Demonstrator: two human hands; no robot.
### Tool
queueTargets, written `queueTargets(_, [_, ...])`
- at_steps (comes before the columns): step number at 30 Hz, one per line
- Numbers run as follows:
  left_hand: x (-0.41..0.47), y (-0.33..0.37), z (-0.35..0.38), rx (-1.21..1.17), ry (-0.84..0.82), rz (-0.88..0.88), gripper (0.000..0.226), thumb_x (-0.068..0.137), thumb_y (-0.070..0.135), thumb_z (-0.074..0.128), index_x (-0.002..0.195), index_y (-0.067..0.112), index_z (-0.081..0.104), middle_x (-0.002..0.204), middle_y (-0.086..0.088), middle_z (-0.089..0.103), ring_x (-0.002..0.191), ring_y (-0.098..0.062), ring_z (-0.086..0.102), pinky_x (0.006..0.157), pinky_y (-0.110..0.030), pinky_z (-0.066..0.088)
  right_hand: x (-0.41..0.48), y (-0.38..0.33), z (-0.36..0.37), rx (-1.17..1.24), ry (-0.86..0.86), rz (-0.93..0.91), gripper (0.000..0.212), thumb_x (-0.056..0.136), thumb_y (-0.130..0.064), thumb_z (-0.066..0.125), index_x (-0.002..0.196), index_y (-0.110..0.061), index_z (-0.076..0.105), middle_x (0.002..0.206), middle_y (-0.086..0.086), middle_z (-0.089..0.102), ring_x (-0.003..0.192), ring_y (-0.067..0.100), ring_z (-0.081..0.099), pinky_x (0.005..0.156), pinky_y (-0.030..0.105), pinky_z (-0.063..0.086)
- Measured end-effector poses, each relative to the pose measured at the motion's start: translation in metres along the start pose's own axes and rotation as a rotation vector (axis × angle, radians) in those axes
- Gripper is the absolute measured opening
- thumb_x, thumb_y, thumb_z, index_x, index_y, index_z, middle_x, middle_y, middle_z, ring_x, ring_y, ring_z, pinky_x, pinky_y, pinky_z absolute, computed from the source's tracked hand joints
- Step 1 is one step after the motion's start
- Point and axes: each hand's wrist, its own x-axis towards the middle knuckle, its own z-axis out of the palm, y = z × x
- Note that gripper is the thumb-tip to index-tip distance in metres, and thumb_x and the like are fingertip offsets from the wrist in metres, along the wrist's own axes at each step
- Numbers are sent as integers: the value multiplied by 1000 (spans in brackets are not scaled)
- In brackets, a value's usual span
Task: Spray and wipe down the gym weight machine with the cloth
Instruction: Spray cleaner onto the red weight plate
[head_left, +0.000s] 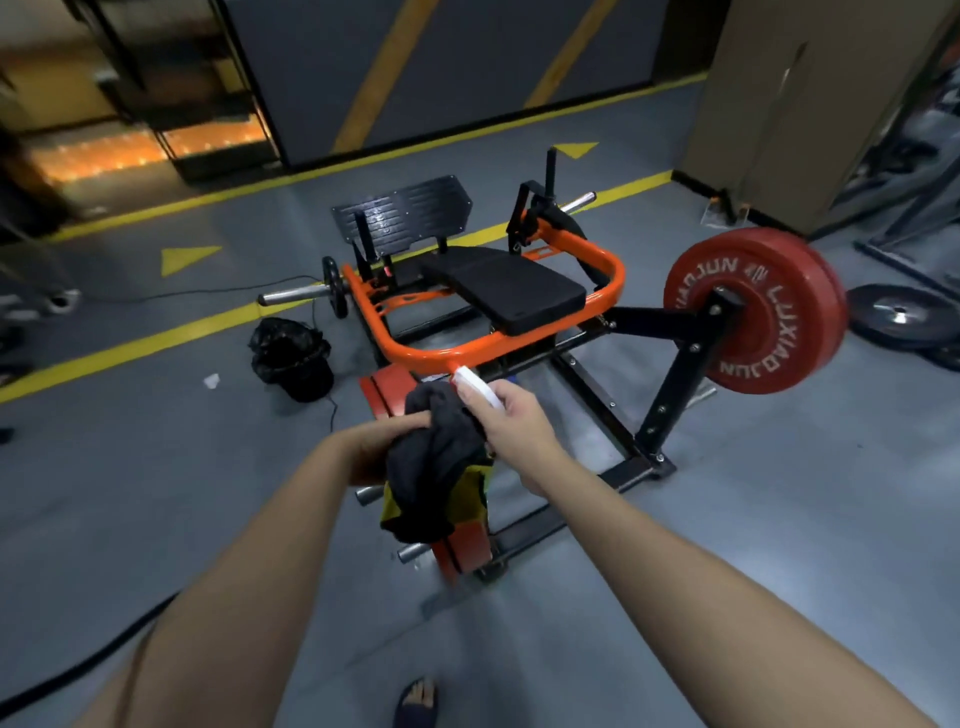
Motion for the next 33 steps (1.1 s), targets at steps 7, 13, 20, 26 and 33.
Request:
queueTargets(7, [-34, -42, 11, -31, -3, 41, 123, 14, 54, 102, 119, 3, 66, 114, -17, 75, 101, -25, 72, 86, -37, 54, -17, -2, -4, 48, -55, -17, 48, 91, -55, 69, 84, -9, 58, 68, -2, 53, 58, 13, 47, 56, 33, 40])
queueTargets(13, [-38, -69, 4, -190, 59, 101, 101, 46, 60, 94, 124, 3, 65, 117, -18, 74, 108, -25, 69, 94, -37, 52, -26, -13, 9, 119, -76, 24, 41, 93, -49, 71, 87, -10, 61, 72, 0, 56, 49, 11, 43, 47, 25, 38])
queueTargets(20, [-39, -64, -15, -335, 2, 250, 35, 67, 40, 93, 85, 14, 77, 75, -3, 74, 73, -14, 72, 72, -30, 57, -14, -12, 23, 39, -130, -113, 35, 73, -53, 87, 99, -32, 78, 116, -3, 61, 110, 12, 64, 98, 31, 52])
queueTargets(26, [-41, -54, -39, -166, -12, 120, 66, 46, 42, 101, 89, 4, 68, 75, -10, 75, 65, -16, 73, 58, -24, 55, 10, 3, 51, 115, -75, 151, 78, 65, -80, 79, 120, -26, 66, 121, 3, 71, 116, 20, 67, 106, 40, 49])
queueTargets(33, [-29, -62, -86, -99, 67, 24, 39, 89, 44, 68, 94, 6, 71, 93, -14, 75, 84, -25, 69, 82, -35, 50, 35, 11, 84, 41, -80, 163, 58, 85, -64, 64, 140, -48, 54, 136, -25, 58, 130, 12, 58, 114, 39, 44])
